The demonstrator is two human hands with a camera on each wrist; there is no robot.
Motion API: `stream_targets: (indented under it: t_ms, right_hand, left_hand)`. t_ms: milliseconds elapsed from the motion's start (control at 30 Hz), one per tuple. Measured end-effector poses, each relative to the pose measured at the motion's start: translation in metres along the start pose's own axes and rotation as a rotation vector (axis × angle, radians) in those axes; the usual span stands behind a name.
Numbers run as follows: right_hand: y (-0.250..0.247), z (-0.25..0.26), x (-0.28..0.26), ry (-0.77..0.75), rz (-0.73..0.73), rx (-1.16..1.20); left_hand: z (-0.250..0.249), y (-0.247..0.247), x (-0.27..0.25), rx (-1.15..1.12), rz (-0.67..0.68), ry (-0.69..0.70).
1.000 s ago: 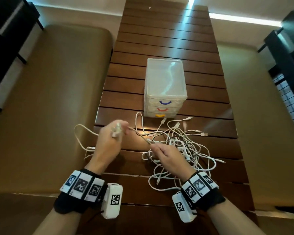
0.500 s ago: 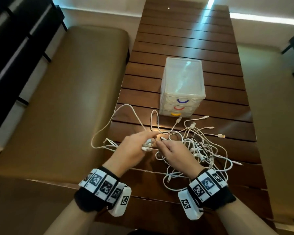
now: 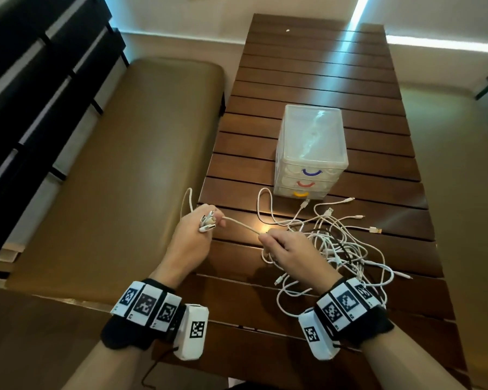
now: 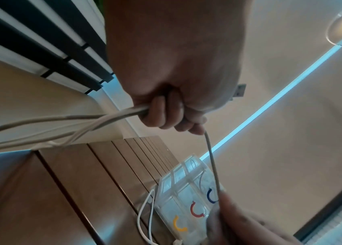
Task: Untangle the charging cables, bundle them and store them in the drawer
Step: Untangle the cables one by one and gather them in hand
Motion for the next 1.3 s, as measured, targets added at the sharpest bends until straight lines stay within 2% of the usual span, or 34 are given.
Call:
stream_targets:
  t_ms: [67, 167, 300, 467, 567, 767, 900, 1033, 1133, 1300]
  right_hand:
    - [0.005, 0.002, 0.008, -0.024, 0.014, -0.069]
    - [0.011, -0.007, 0.011, 0.007, 0.050, -0.098]
    - [0.014, -0.011, 0.008, 0.023, 0.034, -0.018]
    - [0.020, -0.015, 0.011, 0.097, 0.106, -0.121]
    - [0.022, -0.015, 0.008, 0.092, 0.130, -0.181]
    - [0.024, -0.004, 0.009, 0.068, 0.135, -0.185]
    - [0.021, -0.002, 0.007, 0.077, 0.138, -0.186]
    - [0.011, -0.002, 0.007, 0.087, 0.082, -0.180]
    - [0.004, -0.003, 0.011, 0.114, 0.015, -0.151]
    - [-0.005, -0.002, 0.023, 0.116, -0.203, -0.218]
  left_hand:
    - [0.000, -0.007, -0.007, -0.111, -0.037, -0.028]
    - [0.009, -0.027, -0.010, -0.333, -0.148, -0.152]
    - [0.022, -0.039, -0.007, -0.116, -0.138, -0.195]
    - [0.047, -0.066, -0.006, -0.068, -0.348, -0.422]
    - [0.071, -0.086, -0.007, 0.046, -0.418, -0.489]
    - [0.103, -0.085, -0.006, 0.141, -0.342, -0.592]
    - [0.108, -0.078, -0.005, 0.142, -0.331, -0.572]
    - [0.098, -0.056, -0.003, -0.004, -0.254, -0.514]
    - [0.081, -0.040, 0.001, -0.008, -0.197, -0.458]
    - [0.057, -0.011, 0.006, -0.135, -0.052, -0.383]
Point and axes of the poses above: each hand's wrist, its own x-axis towards the middle knuckle, its own y-axis out of the palm, z = x × y, the point moved 3 cm from there along x, towards the middle knuckle
